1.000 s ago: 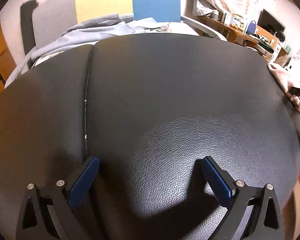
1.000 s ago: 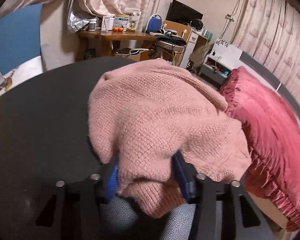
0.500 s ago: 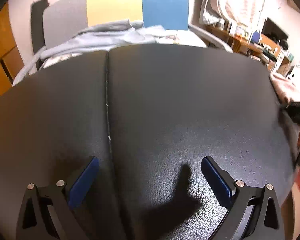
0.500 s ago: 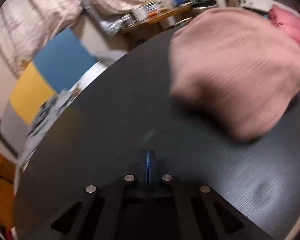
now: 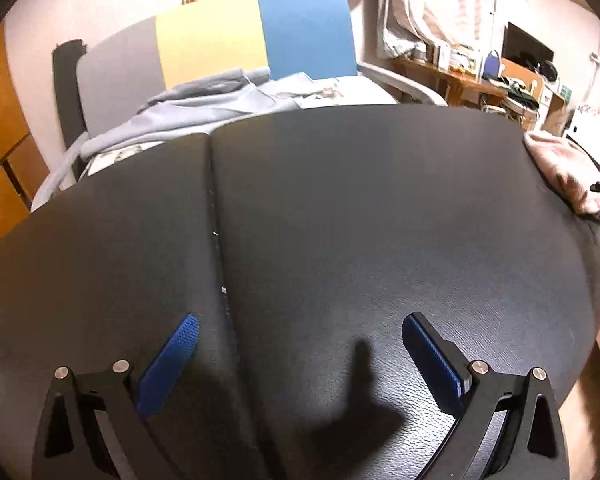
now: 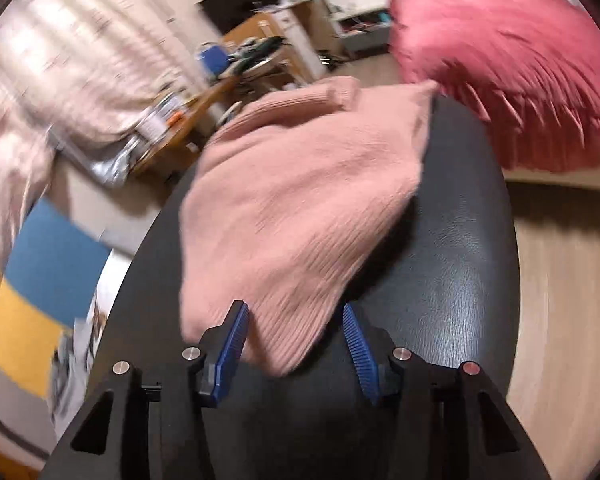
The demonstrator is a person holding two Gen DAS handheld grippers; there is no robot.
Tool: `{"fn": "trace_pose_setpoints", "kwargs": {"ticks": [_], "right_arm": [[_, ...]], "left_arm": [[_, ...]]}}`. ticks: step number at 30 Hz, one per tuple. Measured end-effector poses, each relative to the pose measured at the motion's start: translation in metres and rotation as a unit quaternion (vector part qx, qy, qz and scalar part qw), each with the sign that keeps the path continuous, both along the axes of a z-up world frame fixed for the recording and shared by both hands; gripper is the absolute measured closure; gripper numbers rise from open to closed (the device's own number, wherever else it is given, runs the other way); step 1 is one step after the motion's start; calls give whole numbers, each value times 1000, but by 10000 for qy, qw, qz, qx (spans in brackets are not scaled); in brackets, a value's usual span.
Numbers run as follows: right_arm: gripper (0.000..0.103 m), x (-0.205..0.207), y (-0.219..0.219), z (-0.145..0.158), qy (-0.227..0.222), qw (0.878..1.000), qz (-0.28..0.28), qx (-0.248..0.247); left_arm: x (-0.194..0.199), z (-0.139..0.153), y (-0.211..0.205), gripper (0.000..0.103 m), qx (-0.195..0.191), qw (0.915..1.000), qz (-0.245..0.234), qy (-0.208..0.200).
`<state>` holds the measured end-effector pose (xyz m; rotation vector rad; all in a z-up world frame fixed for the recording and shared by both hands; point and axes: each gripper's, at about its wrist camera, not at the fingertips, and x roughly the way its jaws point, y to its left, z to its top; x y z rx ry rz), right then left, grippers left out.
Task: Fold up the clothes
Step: 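Drag the pink sweater onto the table with the right gripper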
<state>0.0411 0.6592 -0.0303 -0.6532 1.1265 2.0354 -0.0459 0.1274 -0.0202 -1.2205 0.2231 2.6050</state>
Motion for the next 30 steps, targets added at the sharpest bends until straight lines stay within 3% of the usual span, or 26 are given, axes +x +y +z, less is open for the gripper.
{"fn": "trace_pose_setpoints", "kwargs": {"ticks": [3,5,7,10,14,22,26,30], "right_arm": [[53,-14,12,-14,120,9995,50,-282],[70,-21,16,-16,289,9992,176,-219],[93,-32,19,-13,312,9984,456,-78],[95,-50,0,-4,315,9920,1189,300],[95,-56,-46,-2,449,9811,1855,309],[95,-69,-118,2,573,9607,2674,478],[95,-47,-142,-12,716,9538,2902,294],[95,-28,-167,-34,923,9417,3233,-73]], "left_arm": [[1,-4,7,0,-78,9999,-83,-70],[2,-4,11,0,-132,9998,-122,-52],[2,-4,13,0,-164,9997,-168,-38],[0,-3,14,0,-147,9998,-157,-27],[0,-6,13,0,-117,9998,-142,-85],[-3,2,16,0,-12,9999,-167,-28],[-27,24,51,0,-41,9986,-462,267],[-63,41,125,0,-240,9922,-1182,306]]}}
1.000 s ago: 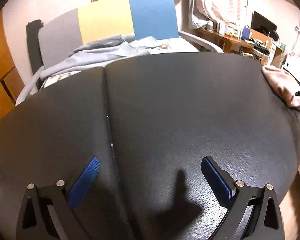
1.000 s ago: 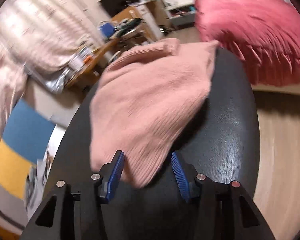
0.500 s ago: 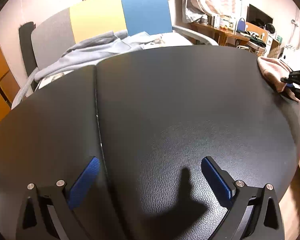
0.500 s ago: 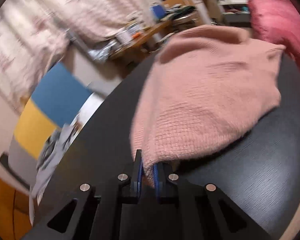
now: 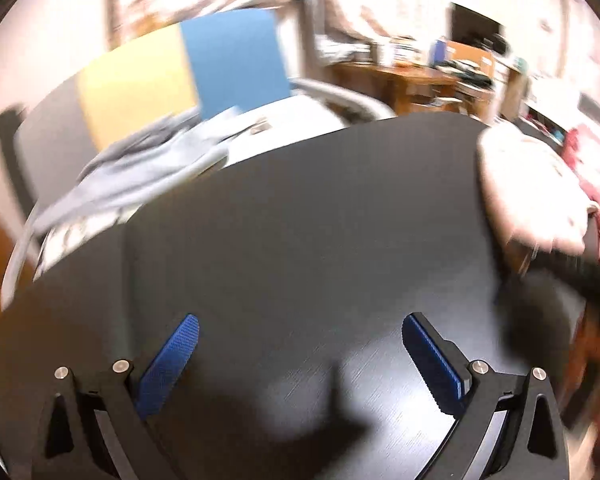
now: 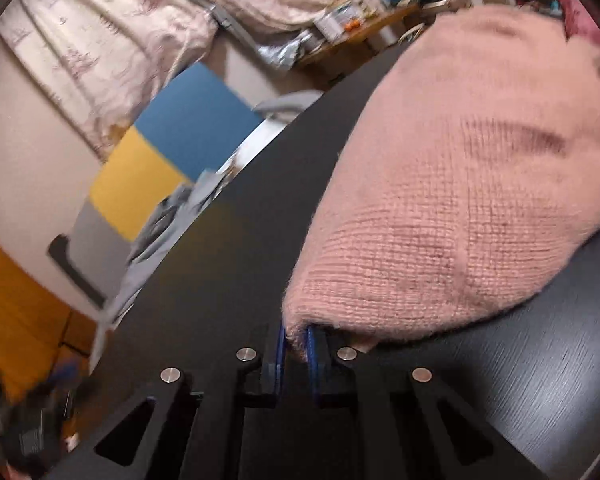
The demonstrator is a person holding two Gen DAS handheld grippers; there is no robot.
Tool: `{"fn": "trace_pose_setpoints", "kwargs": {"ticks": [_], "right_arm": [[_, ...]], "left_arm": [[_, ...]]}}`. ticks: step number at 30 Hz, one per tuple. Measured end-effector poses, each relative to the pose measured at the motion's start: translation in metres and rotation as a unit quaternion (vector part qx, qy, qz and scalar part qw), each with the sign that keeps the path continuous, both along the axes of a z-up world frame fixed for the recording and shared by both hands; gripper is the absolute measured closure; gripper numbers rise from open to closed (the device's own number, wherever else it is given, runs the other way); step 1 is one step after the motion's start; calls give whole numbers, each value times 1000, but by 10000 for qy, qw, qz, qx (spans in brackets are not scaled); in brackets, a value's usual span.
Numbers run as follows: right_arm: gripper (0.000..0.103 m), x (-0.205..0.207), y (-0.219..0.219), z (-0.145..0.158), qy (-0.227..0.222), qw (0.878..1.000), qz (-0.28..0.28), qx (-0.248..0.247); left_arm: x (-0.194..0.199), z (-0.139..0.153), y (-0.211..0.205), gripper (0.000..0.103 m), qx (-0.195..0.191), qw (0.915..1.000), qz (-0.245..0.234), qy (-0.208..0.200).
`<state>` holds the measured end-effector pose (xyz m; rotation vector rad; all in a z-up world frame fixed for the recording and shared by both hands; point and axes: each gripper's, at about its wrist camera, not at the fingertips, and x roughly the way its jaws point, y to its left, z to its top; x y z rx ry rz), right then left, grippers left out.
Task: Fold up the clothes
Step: 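Drag the pink sweater onto the table with the right gripper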
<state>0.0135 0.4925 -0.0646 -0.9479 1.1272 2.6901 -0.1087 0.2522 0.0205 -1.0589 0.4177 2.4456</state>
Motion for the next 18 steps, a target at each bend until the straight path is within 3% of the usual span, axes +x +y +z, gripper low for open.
{"fn": "trace_pose_setpoints", "kwargs": {"ticks": [4,9,13,15,17,18], "right_arm": [[95,14,-32,-4,71,9993,320,203],[94,23,-58,-1,101,9968,402,680],[94,25,-61,-1,131,9971,346,672],[93,27,-61,-1,131,9973,320,655],[90,29,-62,-1,139,9974,298,643],[86,31,-64,2,150,9973,310,651]], "left_arm": [[-24,-14,78,0,-487,9959,-711,-281],[-29,-40,138,0,-677,9807,-1429,-1151],[-23,-52,158,3,-814,9742,-1723,-1209],[-25,-56,159,27,-684,9700,-1797,-1489],[-29,-59,157,62,-401,9642,-1767,-1938],[-29,-57,157,73,-312,9636,-1707,-2033]]}}
